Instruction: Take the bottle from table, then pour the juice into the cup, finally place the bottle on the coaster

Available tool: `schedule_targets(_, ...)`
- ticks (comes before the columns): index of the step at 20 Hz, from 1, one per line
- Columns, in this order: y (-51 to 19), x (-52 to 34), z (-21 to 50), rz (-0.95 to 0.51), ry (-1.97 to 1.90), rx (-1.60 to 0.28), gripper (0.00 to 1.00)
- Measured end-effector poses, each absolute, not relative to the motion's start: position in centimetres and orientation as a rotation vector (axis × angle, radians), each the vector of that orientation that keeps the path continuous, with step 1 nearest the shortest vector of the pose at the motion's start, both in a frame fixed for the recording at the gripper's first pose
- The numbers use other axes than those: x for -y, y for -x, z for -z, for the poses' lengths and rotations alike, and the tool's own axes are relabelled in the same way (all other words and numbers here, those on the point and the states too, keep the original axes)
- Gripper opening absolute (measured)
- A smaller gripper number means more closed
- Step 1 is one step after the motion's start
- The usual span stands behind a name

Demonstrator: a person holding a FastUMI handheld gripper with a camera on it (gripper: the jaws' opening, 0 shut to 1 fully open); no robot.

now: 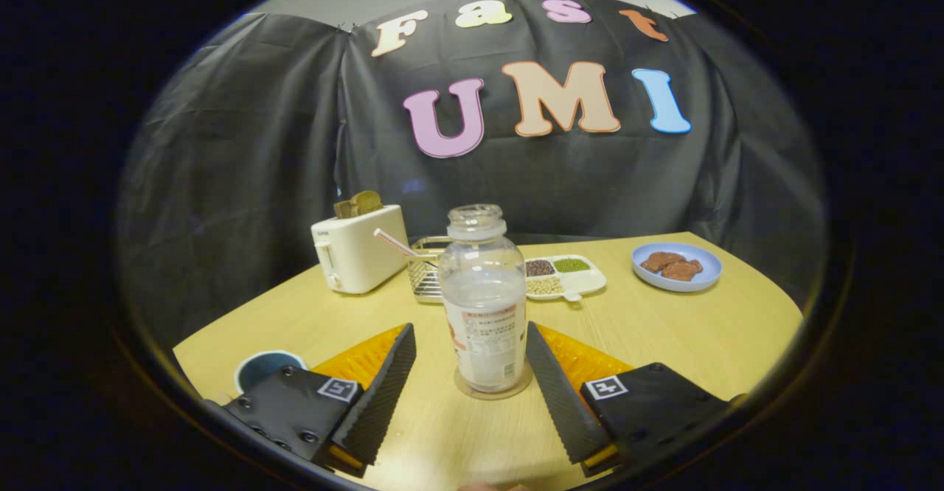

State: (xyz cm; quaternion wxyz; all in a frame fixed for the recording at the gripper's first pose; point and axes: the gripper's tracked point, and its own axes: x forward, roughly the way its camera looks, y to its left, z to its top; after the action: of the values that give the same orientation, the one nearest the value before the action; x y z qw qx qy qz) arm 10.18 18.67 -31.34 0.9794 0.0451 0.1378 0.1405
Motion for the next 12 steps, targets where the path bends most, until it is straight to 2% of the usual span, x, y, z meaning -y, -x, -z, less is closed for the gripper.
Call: schedule_targets(12, -4.3, -15.5, 23.5, -0.271, -0.016, -0.185, 0.95)
